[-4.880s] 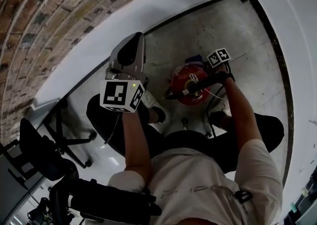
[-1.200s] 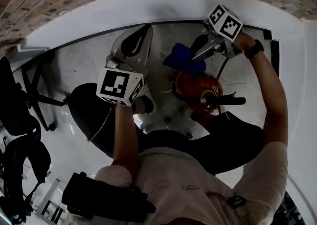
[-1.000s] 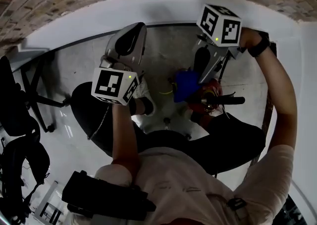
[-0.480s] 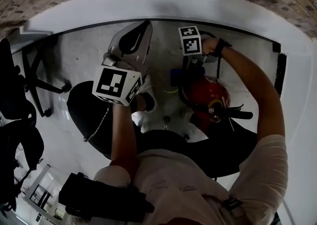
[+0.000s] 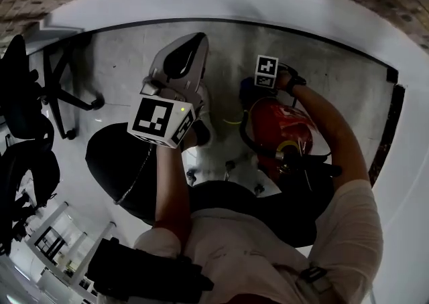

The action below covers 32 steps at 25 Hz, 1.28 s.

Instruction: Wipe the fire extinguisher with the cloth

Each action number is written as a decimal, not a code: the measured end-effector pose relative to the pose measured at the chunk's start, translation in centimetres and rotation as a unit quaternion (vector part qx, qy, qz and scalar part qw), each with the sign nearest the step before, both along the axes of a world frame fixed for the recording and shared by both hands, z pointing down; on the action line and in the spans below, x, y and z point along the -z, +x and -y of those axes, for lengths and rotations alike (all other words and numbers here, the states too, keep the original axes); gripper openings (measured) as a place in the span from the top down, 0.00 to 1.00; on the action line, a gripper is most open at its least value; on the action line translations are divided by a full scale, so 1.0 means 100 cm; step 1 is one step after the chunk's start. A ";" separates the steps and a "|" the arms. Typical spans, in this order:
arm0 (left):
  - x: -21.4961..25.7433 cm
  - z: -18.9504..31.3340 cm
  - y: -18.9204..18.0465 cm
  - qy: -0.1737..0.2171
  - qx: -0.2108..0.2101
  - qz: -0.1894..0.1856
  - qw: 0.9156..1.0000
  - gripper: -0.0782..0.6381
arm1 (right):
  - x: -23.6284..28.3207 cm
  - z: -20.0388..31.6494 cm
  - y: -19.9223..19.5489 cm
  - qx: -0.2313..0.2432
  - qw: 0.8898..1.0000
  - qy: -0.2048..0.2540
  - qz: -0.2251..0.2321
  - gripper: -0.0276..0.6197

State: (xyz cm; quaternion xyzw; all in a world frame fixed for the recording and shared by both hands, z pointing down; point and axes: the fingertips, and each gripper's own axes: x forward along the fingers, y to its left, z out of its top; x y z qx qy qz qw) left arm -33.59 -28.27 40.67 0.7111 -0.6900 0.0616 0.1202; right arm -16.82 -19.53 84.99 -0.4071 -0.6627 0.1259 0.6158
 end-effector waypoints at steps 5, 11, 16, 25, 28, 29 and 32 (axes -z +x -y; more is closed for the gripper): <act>0.010 -0.021 0.021 0.019 0.010 0.010 1.000 0.89 | 0.041 0.035 -0.025 -0.043 0.995 0.043 0.084 0.86; 0.052 -0.064 0.066 0.058 0.015 0.024 0.998 0.89 | 0.214 0.134 -0.062 -0.319 0.901 0.062 0.287 0.86; 0.084 -0.122 0.108 0.089 0.027 0.053 0.994 0.89 | 0.333 0.191 -0.012 -0.388 0.807 0.214 0.391 0.86; 0.121 -0.234 0.224 0.129 0.062 0.063 0.988 0.89 | 0.518 0.135 0.138 -0.506 0.639 0.274 0.511 0.86; 0.136 -0.271 0.275 0.133 0.070 0.060 0.987 0.89 | 0.557 0.058 0.191 -0.522 0.597 0.253 0.554 0.86; 0.140 -0.283 0.294 0.134 0.073 0.061 0.986 0.89 | 0.565 0.028 0.211 -0.522 0.589 0.248 0.566 0.86; 0.153 -0.319 0.353 0.141 0.083 0.068 0.984 0.89 | 0.574 -0.064 0.271 -0.518 0.580 0.231 0.584 0.86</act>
